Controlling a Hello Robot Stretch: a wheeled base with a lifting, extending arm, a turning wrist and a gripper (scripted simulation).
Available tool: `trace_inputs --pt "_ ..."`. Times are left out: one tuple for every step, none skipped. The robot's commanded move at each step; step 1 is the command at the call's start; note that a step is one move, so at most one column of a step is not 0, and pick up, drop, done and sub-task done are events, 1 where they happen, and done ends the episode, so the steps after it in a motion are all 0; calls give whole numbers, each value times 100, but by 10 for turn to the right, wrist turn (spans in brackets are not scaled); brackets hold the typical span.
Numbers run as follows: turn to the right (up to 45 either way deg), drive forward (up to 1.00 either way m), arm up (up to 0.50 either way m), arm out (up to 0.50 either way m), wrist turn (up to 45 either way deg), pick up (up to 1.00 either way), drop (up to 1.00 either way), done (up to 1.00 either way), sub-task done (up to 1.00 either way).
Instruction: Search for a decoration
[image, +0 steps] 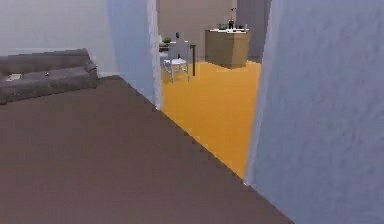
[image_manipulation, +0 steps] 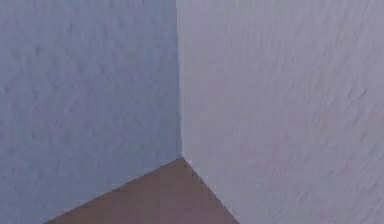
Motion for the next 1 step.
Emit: trace_inputs --pt "0 100 0 0 0 0 0 0 0"
